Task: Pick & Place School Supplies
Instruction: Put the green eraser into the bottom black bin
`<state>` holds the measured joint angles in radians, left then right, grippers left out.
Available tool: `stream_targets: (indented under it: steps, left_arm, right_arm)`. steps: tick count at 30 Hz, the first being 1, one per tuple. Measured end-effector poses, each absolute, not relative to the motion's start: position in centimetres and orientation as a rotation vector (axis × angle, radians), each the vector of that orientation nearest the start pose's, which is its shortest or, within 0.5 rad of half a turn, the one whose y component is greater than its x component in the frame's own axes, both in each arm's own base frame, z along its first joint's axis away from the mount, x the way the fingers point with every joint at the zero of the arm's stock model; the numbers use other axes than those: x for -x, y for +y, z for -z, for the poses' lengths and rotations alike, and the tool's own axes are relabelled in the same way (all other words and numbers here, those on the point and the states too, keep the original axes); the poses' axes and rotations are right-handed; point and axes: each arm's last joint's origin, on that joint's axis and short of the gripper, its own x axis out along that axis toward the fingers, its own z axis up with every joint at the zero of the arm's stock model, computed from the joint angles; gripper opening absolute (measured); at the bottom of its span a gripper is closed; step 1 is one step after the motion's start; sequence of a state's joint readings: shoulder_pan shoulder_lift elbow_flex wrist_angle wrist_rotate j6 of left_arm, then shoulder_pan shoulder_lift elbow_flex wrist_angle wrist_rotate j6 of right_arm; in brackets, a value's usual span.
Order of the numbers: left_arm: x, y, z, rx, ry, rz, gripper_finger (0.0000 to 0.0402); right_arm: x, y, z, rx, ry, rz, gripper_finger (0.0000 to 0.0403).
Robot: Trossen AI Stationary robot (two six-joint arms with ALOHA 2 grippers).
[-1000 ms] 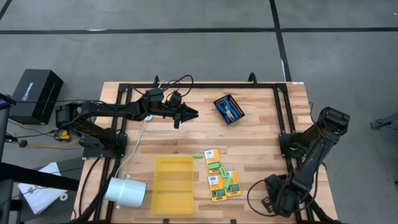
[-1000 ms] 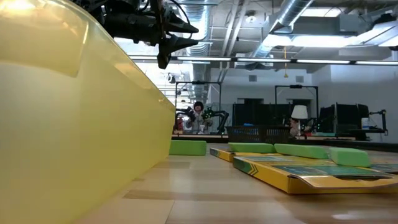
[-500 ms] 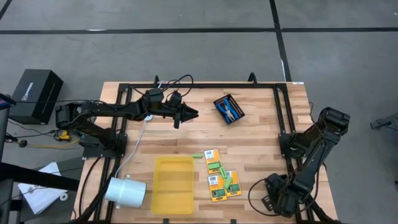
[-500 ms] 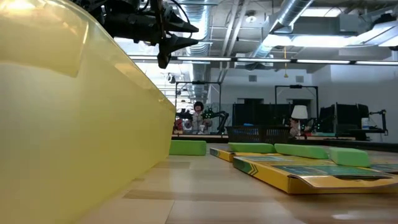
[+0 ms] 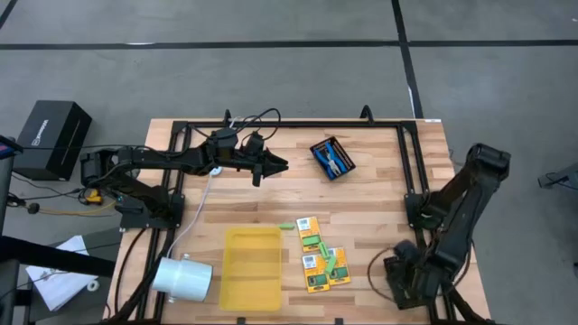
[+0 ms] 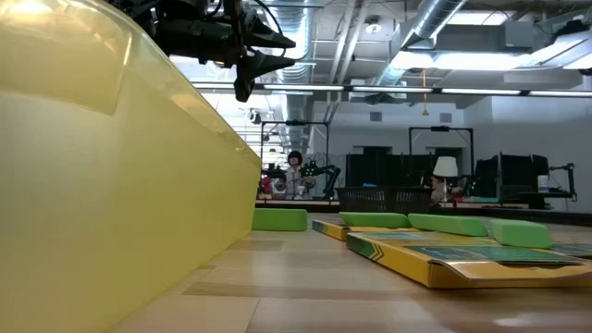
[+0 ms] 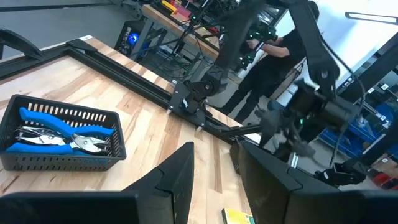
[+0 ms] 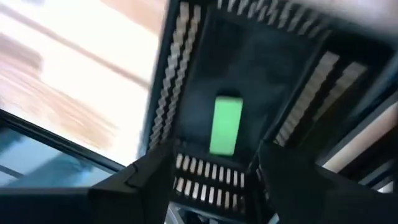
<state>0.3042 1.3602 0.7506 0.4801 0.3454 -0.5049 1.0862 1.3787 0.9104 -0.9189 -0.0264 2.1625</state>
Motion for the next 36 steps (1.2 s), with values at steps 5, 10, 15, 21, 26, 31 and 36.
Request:
stream_targets:
  steps: [5,10,15,21,26,31,36]
  left_arm:
    - [-28.3,8.0,-25.8,0.546,0.129,0.003,0.0121]
    - [-28.2,8.4,-25.8,0.546,0.126,-0.009,0.0121]
    - [-28.1,8.9,-25.8,0.546,0.116,-0.049,0.0121]
    - [-27.9,9.6,-25.8,0.547,0.109,-0.073,0.0121]
    - [-27.8,9.8,-25.8,0.548,0.107,-0.080,0.0121]
    - [-27.8,9.7,-25.8,0.548,0.108,-0.076,0.0121]
    - [-27.8,9.7,-25.8,0.548,0.110,-0.068,0.0121]
  right_arm:
    - [-10.4,16.6,-24.0,-0.982,1.295,0.691,0.0185]
    - [-11.0,13.3,-26.4,-1.012,1.076,0.617,0.0162]
    - [-12.9,10.8,-27.2,-1.028,0.993,0.596,0.0160]
    - [-16.7,8.9,-26.8,-1.057,0.976,0.588,0.0183]
    - [-20.4,7.7,-25.9,-1.095,0.974,0.515,0.0194]
    - [-23.6,7.3,-24.4,-1.118,1.011,0.419,0.0193]
    - [-25.6,7.5,-23.2,-1.086,1.121,0.369,0.0192]
